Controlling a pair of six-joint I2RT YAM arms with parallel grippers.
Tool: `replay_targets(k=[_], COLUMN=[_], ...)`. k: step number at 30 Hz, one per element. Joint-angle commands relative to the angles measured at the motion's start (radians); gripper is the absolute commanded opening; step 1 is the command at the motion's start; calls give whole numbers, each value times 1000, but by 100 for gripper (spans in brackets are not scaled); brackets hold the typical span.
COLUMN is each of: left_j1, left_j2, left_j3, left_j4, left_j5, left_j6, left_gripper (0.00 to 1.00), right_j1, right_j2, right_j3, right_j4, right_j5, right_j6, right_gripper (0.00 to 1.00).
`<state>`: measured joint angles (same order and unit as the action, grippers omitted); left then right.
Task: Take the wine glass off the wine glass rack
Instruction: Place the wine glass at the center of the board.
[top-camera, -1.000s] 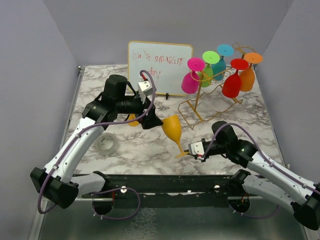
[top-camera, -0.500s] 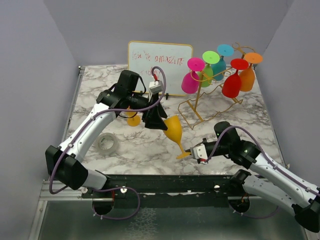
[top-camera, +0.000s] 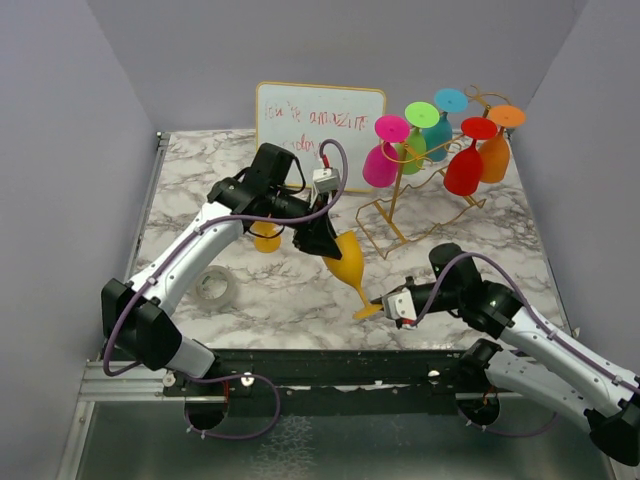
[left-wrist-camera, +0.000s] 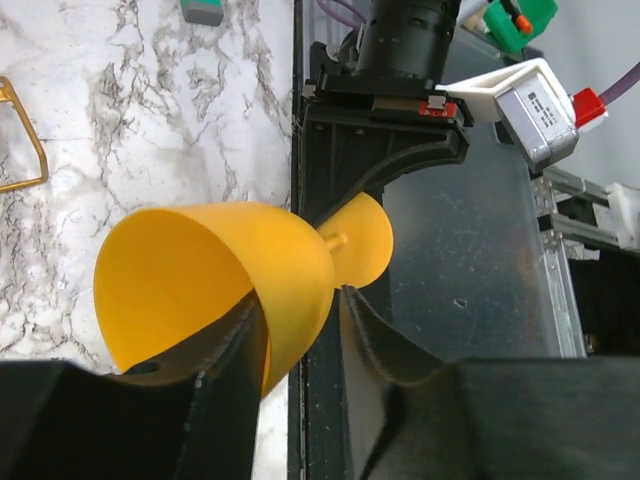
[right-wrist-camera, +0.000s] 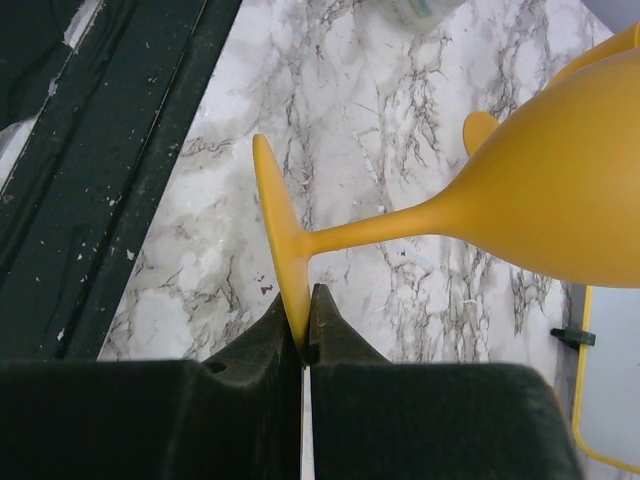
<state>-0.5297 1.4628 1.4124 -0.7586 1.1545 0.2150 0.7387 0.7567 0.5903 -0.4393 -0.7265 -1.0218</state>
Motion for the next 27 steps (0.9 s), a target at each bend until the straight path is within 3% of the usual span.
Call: replay_targets(k=[1, 6, 10, 13, 19, 27], left_j1=[-42, -49, -49, -48, -50, -49], left_j2=[17, 36, 29, 20, -11, -35], left_j3=[34, 63, 79, 86, 80, 74], left_j4=[-69, -109, -126, -131, -131, -132], left_j5=[-45, -57, -73, -79, -106, -126], left_j6=[66, 98, 116, 116, 115, 122], left_gripper=[30, 7, 0, 0, 0, 0], right_j1=[4, 4, 4, 4, 4, 4], right_j2=[-14, -10, -7, -7, -18, -29], right_j3=[-3, 5, 1, 0, -6, 0], right_j4=[11, -2, -6, -5, 17, 5], right_j5=[-11, 2, 8, 6, 8, 1], right_j6=[-14, -30, -36, -37, -29, -39], right_gripper=[1, 1, 1, 1, 17, 30])
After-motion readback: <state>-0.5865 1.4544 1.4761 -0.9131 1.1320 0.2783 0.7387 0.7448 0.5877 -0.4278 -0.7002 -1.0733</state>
